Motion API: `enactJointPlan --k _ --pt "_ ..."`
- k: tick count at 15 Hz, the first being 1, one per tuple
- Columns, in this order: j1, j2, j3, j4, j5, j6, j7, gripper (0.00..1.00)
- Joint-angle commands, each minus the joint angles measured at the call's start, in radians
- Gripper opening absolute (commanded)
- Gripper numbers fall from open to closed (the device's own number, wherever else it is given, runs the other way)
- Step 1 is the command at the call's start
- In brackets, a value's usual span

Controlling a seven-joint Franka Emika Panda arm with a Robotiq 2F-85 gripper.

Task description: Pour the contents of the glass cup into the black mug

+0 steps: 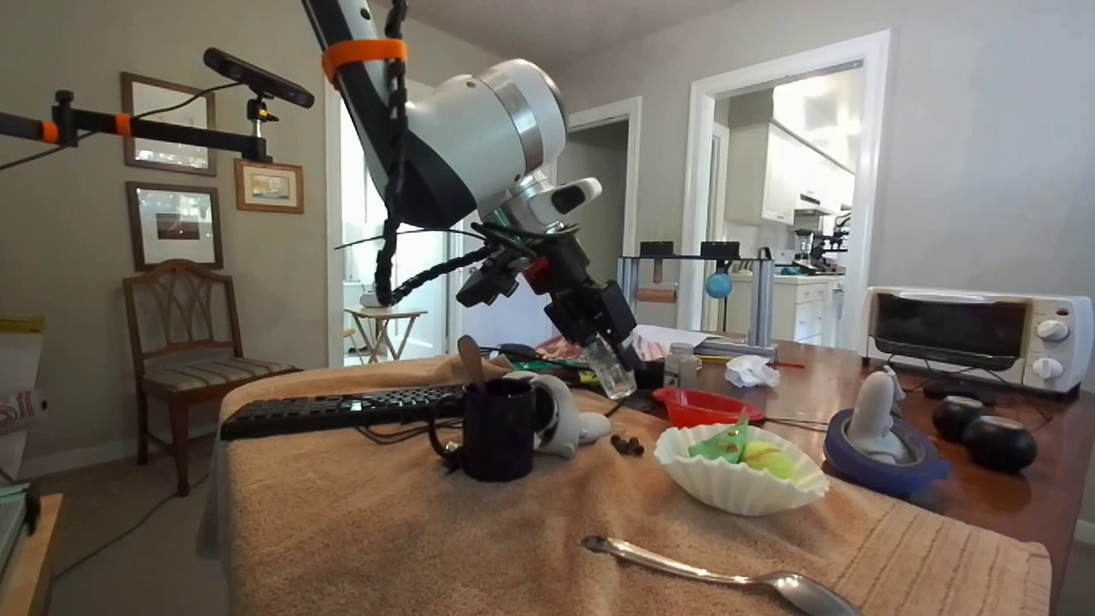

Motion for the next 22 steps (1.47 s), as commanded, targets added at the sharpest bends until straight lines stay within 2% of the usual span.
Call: enactJointPlan --k 1,4,11,19,22 --pt "-0.007 0.06 0.026 -0.018 0.076 0.099 -0.069 0.3" --pt "-0.034 0.105 0.037 -0.047 0.168 0.19 -0.143 0.3" --pt "-0.048 0.085 0.041 -0.073 0.281 0.115 -0.158 0.3" --pt "-0.046 0.02 0.007 -0.098 0.327 0.077 -0.035 0.3" --pt "-0.061 0.028 0.011 -0.115 0.382 0.074 -0.051 0.3"
